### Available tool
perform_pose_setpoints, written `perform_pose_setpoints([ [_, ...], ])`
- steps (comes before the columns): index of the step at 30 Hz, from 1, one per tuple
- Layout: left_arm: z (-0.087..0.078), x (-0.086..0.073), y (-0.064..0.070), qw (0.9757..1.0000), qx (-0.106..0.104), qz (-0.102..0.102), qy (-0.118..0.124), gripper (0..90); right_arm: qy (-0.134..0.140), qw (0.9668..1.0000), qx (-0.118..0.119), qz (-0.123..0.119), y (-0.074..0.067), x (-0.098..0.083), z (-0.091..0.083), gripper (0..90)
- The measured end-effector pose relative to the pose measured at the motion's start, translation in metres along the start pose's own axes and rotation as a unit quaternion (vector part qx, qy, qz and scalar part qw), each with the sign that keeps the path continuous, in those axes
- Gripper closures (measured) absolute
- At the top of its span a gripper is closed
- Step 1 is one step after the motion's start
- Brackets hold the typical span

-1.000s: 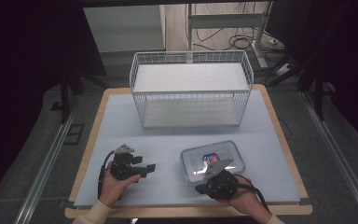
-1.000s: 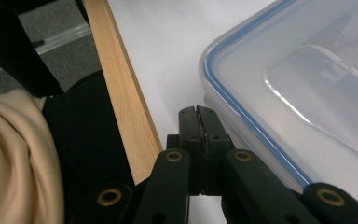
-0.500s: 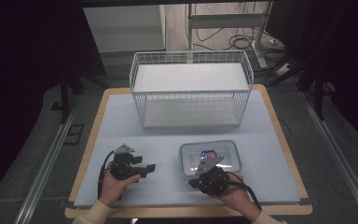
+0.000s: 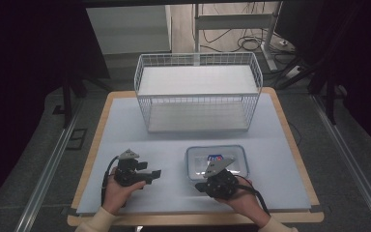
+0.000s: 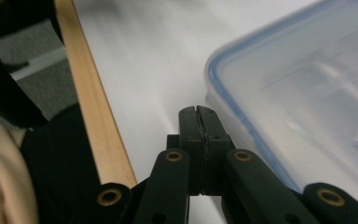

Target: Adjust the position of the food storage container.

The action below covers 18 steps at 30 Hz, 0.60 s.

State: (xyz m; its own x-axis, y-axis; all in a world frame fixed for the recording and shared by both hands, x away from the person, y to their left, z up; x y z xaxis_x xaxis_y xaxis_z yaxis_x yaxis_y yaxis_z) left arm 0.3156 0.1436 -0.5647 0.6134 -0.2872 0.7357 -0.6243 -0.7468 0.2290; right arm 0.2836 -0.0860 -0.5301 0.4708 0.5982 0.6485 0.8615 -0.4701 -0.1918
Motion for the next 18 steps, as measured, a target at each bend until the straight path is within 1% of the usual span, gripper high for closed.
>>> perform_pose_setpoints([
  [1, 0.000, 0.000, 0.000, 1.0000, 0.000, 0.000, 0.001, 26.0, 0.009, 1.0000, -0.003, 0.001, 0.001, 0.003, -0.007, 89.5],
  [2, 0.000, 0.000, 0.000, 1.0000, 0.000, 0.000, 0.001, 26.1, 0.035, 0.9992, -0.016, 0.004, 0.008, 0.011, -0.028, 89.5],
  [3, 0.000, 0.000, 0.000, 1.0000, 0.000, 0.000, 0.001, 26.1, 0.035, 0.9992, -0.016, 0.004, 0.008, 0.011, -0.028, 89.5],
  [4, 0.000, 0.000, -0.001, 1.0000, 0.000, 0.001, -0.001, 26.1, 0.065, 0.9970, -0.037, 0.020, 0.022, 0.017, -0.053, 89.5],
  [5, 0.000, 0.000, -0.001, 1.0000, 0.000, 0.001, -0.001, 26.1, 0.065, 0.9970, -0.037, 0.020, 0.022, 0.017, -0.053, 89.5],
  [6, 0.000, 0.000, -0.001, 1.0000, 0.000, 0.002, -0.001, 26.1, 0.074, 0.9958, -0.048, 0.025, 0.029, 0.019, -0.062, 89.5],
  [7, 0.000, 0.000, -0.001, 1.0000, 0.000, 0.002, -0.001, 26.1, 0.081, 0.9939, -0.068, 0.030, 0.040, 0.018, -0.073, 89.5],
  [8, 0.000, 0.000, -0.001, 1.0000, 0.000, 0.002, -0.001, 26.1, 0.088, 0.9908, -0.092, 0.045, 0.055, 0.016, -0.084, 89.5],
  [9, 0.000, 0.000, -0.001, 1.0000, 0.000, 0.001, 0.000, 26.1, 0.092, 0.9887, -0.105, 0.054, 0.064, 0.014, -0.090, 89.5],
  [10, 0.000, 0.000, -0.001, 1.0000, 0.001, 0.000, 0.000, 26.1, 0.095, 0.9859, -0.121, 0.067, 0.076, 0.010, -0.098, 89.5],
  [11, 0.000, 0.000, -0.001, 1.0000, 0.001, 0.000, 0.000, 26.1, 0.098, 0.9822, -0.136, 0.084, 0.091, 0.003, -0.105, 89.5],
  [12, 0.000, 0.000, -0.001, 1.0000, 0.001, 0.000, 0.000, 26.1, 0.104, 0.9775, -0.144, 0.115, 0.111, -0.007, -0.112, 89.5],
  [13, 0.000, 0.000, -0.001, 1.0000, 0.002, 0.000, -0.001, 26.1, 0.104, 0.9775, -0.144, 0.115, 0.111, -0.007, -0.112, 89.5],
  [14, 0.000, 0.000, -0.002, 1.0000, 0.002, -0.001, -0.001, 26.1, 0.100, 0.9728, -0.157, 0.138, 0.128, -0.018, -0.117, 89.5],
  [15, 0.000, 0.000, -0.002, 1.0000, 0.002, -0.001, -0.001, 26.1, 0.100, 0.9728, -0.157, 0.138, 0.128, -0.018, -0.117, 89.5],
  [16, 0.000, 0.000, -0.002, 1.0000, 0.002, -0.002, 0.000, 26.1, 0.096, 0.9693, -0.162, 0.159, 0.141, -0.027, -0.117, 89.5],
  [17, 0.000, 0.000, -0.002, 1.0000, 0.002, -0.002, 0.000, 26.0, 0.092, 0.9684, -0.162, 0.166, 0.146, -0.031, -0.116, 89.5],
  [18, 0.000, 0.000, -0.003, 1.0000, 0.002, -0.002, -0.001, 26.0, 0.092, 0.9684, -0.162, 0.166, 0.146, -0.031, -0.116, 89.5],
])
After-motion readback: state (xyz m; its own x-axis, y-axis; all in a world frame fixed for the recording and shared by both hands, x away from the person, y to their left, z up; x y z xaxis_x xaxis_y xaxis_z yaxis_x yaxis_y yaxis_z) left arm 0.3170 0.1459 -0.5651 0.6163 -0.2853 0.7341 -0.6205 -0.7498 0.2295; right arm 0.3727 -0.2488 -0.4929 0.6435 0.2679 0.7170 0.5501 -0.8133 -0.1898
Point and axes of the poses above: each handheld gripper's, and its own axes: z roughly forward along the jaws, x roughly out of its top, y roughly to its right, the point moved 7 cm from there along z, roughly forward along the jaws, and after that the axes turned 9 degrees about z, right-handed, at the moved point
